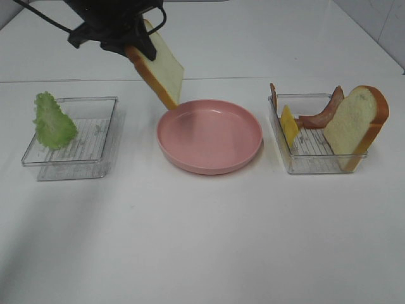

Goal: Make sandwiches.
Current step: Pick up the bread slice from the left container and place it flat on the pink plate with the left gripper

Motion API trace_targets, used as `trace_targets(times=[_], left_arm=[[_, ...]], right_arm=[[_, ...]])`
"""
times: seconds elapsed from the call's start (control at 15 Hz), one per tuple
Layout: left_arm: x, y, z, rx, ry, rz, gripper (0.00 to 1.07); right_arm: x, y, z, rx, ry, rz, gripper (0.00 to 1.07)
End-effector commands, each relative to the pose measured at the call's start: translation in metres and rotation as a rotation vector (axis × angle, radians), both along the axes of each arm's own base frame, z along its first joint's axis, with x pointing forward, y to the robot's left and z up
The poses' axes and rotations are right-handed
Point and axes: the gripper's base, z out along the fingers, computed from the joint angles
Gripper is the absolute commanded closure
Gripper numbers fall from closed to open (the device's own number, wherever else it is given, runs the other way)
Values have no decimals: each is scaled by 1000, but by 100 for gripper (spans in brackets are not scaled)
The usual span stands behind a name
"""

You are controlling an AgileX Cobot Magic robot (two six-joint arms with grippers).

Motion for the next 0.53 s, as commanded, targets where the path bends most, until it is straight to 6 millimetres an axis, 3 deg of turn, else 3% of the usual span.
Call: trace_targets(times=[0.07, 0.27, 0.33, 0.53], left_arm=[[6, -25, -26, -131, 38, -29, 107], [5, -54, -54, -121, 45, -52, 107], [4, -76, -68, -126, 6, -44, 107], [-1, -100, -80, -125, -27, -54, 107]], right_arm=[[-2, 0, 0, -8, -27, 1, 11], [-2, 0, 0, -8, -27, 1, 11], [-2, 0, 0, -8, -27, 1, 11], [-2, 0, 0, -8, -27, 1, 11]])
